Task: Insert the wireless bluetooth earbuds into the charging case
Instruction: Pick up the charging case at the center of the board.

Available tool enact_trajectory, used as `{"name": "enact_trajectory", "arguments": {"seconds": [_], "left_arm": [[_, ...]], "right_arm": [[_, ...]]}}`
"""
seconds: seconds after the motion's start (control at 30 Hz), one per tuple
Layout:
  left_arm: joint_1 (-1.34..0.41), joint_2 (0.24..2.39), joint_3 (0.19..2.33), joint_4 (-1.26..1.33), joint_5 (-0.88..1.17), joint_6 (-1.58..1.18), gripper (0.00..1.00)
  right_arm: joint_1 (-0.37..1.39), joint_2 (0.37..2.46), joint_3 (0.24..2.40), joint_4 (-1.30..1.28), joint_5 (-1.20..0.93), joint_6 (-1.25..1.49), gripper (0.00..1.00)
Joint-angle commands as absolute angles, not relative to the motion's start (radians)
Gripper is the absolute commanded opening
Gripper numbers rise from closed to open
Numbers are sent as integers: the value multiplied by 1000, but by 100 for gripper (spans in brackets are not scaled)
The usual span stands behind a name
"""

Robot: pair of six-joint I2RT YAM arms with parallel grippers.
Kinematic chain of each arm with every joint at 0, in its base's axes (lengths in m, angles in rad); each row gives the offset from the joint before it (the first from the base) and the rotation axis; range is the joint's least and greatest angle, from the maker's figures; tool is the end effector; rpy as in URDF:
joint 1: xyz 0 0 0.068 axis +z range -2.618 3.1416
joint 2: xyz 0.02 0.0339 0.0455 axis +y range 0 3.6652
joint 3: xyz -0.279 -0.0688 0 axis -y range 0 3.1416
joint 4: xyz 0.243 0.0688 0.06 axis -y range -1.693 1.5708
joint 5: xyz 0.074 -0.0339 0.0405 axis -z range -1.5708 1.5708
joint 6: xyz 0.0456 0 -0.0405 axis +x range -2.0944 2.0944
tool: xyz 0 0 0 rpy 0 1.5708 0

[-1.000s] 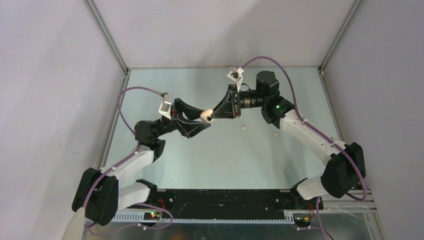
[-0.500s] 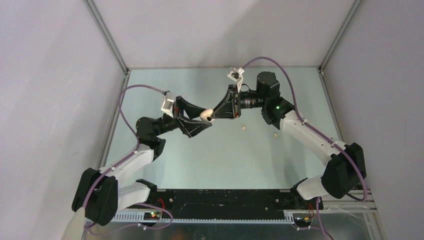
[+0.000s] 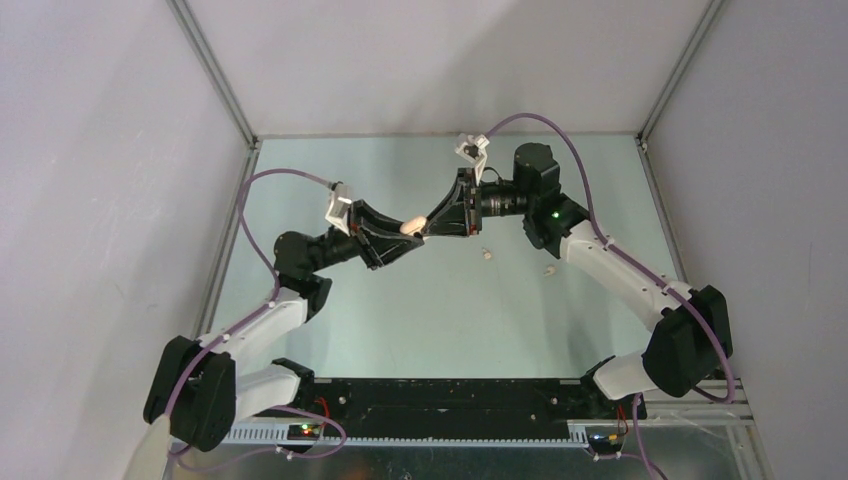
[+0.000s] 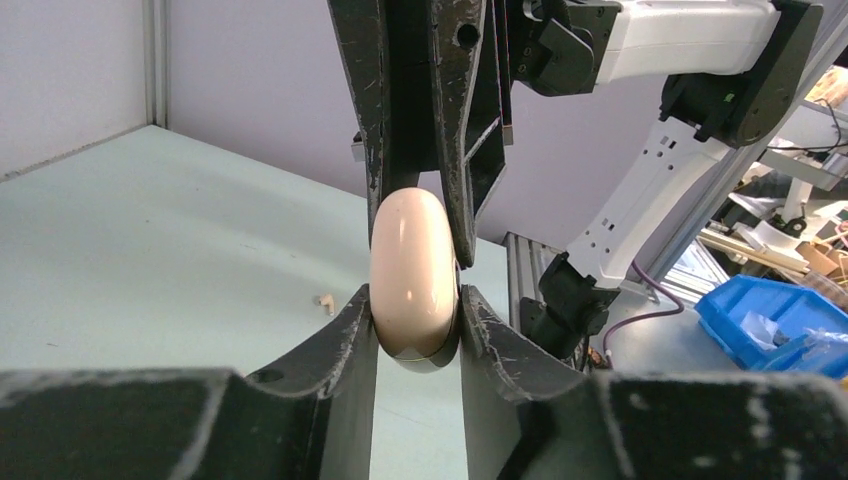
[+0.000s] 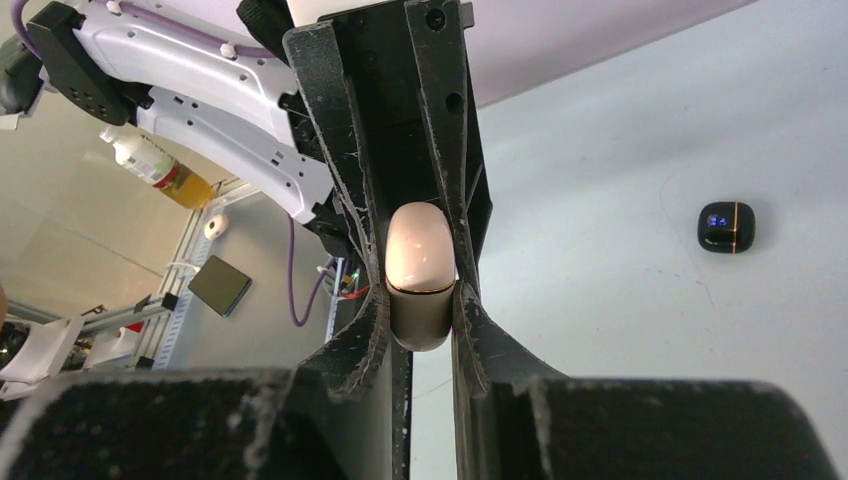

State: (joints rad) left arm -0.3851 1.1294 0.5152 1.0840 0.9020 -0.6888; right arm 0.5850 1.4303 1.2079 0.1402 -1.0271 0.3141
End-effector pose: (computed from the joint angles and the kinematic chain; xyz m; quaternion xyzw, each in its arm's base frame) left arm 0.1952 -0.1177 0.3211 0.2960 0.5216 -0.5883 0.5425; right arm 0.2523 0.2139 0.3867 -0.4163 0.5899 0.5819 0.3744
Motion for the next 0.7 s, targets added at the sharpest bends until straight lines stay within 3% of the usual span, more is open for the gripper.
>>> {"name": "enact_trajectory", "arguments": {"seconds": [0.0, 0.07, 0.13, 0.2, 0.4, 0.53, 0.67], "left_arm": [[-383, 1108, 561, 1092, 902, -664, 29], [-382, 1108, 562, 1085, 906, -659, 25], [-383, 1105, 565, 1065, 921, -647, 22], [-382, 1101, 569, 1029, 936, -625, 22], [-398, 1087, 611, 753, 989, -385, 21], [-431, 1087, 690, 397, 1013, -93, 20], [-483, 1090, 760, 97, 999, 176, 20]], "right_arm": [[589, 1398, 1214, 159, -1030, 294, 0], [587, 1401, 1215, 149, -1033, 274, 5], [581, 1399, 1215, 132, -1046, 246, 26], [563, 1392, 1221, 70, -1060, 177, 38], [527, 1354, 1336, -351, -1019, -223, 48], [532, 1298, 1344, -524, -965, -434, 62], [544, 1283, 1344, -616, -951, -528, 68]]}}
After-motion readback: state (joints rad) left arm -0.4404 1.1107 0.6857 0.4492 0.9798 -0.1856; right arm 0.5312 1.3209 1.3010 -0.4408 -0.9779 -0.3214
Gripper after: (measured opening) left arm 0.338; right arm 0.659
